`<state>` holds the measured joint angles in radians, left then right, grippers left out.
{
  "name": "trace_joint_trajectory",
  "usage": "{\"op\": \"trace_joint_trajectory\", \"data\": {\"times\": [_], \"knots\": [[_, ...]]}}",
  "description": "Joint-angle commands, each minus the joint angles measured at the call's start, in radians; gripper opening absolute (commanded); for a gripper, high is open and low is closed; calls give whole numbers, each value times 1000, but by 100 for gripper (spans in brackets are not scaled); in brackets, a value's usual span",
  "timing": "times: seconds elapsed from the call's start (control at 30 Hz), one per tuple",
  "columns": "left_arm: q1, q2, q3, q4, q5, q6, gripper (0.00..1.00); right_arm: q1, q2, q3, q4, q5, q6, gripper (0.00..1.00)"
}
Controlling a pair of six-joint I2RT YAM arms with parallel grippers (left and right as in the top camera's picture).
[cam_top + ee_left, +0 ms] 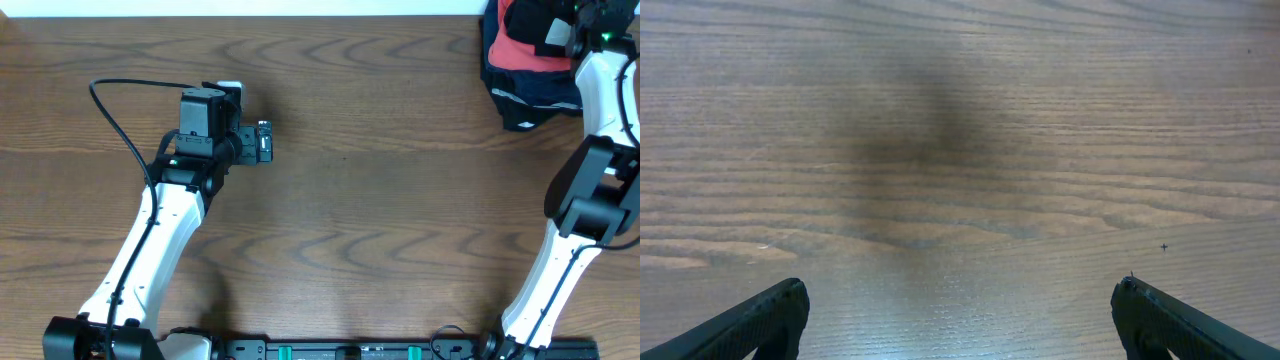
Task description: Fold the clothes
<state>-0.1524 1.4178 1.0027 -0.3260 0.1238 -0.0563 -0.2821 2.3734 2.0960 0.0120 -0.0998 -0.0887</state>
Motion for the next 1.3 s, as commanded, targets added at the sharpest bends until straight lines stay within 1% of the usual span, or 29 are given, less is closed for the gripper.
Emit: {"op": "trace_joint_trajectory", "data": {"times": [0.0,0.13,0.23,0.33,0.43,0.6,0.8,0.9,1.07,1.27], "knots": [[3,8,16,3,-5,-9,98,-9,97,17,-5,-9,-13,99],[3,8,16,2,-5,-9,98,-14,186,17,-40,-15,37,99],[3,8,16,2,-5,-9,98,-14,242,17,-76,-33,39,99],[3,8,16,2,-5,-9,98,-13,255,17,-121,-32,38,99],[3,8,16,2,-5,-9,98,-13,225,23,-144,-39,19,99],[3,8,16,2,-5,-9,98,-12,120,62,-187,-50,11,99],[3,8,16,-3,-5,-9,98,-12,-10,83,-186,-62,11,99],[3,8,16,-2,-5,-9,98,-12,-23,83,-185,-62,11,99],[3,8,16,-5,-5,-9,98,-12,23,82,-203,-61,11,99],[3,8,16,-6,-5,-9,98,-15,158,82,-213,-47,12,99]]}}
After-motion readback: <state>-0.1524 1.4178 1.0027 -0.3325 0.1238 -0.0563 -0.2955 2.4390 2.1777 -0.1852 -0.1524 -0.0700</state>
